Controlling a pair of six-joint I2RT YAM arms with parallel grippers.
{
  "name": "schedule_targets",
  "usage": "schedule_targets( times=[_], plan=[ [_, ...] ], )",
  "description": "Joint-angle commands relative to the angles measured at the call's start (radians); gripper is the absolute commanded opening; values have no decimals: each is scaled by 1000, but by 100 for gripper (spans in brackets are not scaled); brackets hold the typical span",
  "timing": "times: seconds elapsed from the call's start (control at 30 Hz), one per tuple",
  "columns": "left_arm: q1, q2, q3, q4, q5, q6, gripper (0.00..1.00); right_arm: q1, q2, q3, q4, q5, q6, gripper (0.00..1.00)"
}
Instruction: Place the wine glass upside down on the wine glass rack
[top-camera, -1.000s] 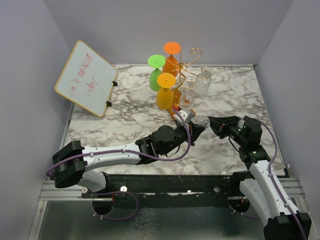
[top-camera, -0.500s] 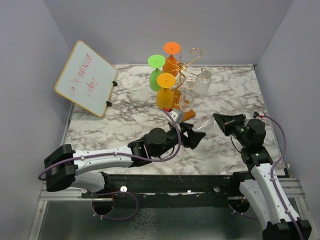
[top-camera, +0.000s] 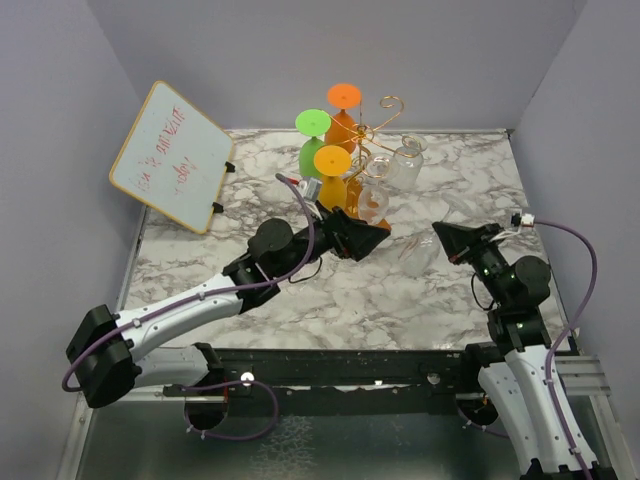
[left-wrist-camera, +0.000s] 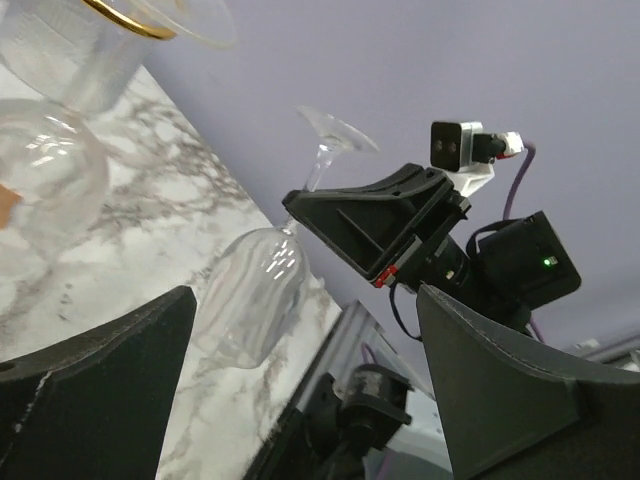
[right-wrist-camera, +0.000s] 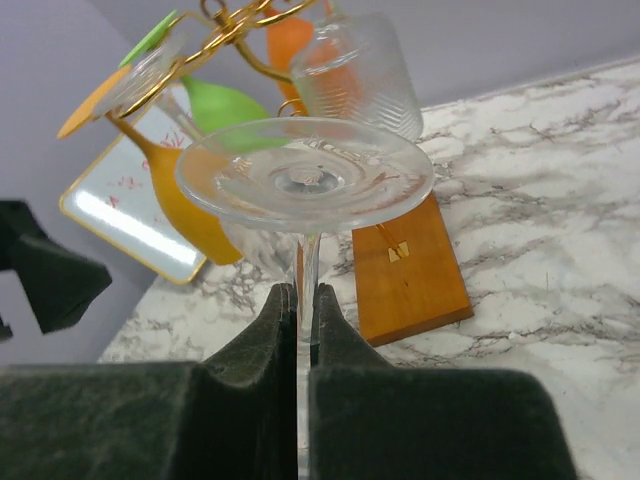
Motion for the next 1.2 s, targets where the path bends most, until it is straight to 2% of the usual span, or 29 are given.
schedule_targets(
  times=[0.0, 0.07, 0.17, 0.37, 0.6, 0.8, 0.87, 0.93, 1.07, 1.17],
  plan=[
    [55, 95, 111, -18, 367, -151, 92, 2, -16, -15, 157, -210, -208, 1],
    [63, 132, 146, -16, 440, -185, 92, 2, -21, -23, 192, -291, -245, 1],
    [69, 138, 167, -12, 472, -225, 94, 4, -32, -62, 274, -349, -220, 1],
    [75, 79, 165, -5, 448, -235, 99, 3, -48, -119, 415, -423, -170, 1],
    [87, 6, 137, -3, 345, -169, 99, 2, -40, -94, 440, -456, -171, 1],
    [93, 80, 196, 4, 426, -201, 99, 3, -34, -70, 489, -533, -167, 1],
    [94, 119, 231, 14, 476, -226, 99, 3, -40, -35, 448, -566, -211, 1],
    [94, 152, 260, 27, 519, -253, 99, 4, -47, 13, 338, -584, -289, 1],
    [94, 183, 304, 38, 551, -264, 99, 4, -65, 97, 150, -592, -455, 1],
    [94, 213, 340, 37, 580, -274, 99, 3, -81, 125, 70, -576, -538, 1]
  ],
)
